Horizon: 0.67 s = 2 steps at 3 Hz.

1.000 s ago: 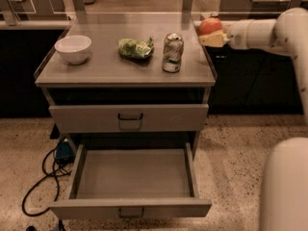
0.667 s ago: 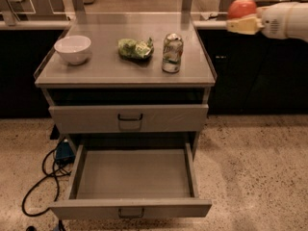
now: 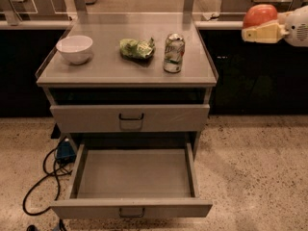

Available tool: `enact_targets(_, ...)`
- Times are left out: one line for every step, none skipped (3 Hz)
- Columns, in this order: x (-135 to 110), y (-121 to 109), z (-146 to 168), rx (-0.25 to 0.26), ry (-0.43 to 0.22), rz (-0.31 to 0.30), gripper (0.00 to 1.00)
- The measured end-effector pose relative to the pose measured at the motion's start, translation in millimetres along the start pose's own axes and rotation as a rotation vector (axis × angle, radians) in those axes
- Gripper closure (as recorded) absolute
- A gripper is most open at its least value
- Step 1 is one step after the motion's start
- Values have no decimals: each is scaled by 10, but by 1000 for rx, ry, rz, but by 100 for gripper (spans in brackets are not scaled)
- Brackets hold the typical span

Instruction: Place apple into middle drawer

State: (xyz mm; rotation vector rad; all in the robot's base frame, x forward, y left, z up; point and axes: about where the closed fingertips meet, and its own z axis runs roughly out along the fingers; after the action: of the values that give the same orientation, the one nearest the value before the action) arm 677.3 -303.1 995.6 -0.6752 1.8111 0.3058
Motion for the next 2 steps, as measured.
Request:
enact_targets(22, -18, 78, -18, 39, 3, 100)
enact_targets(50, 150, -76, -25, 65, -44, 100)
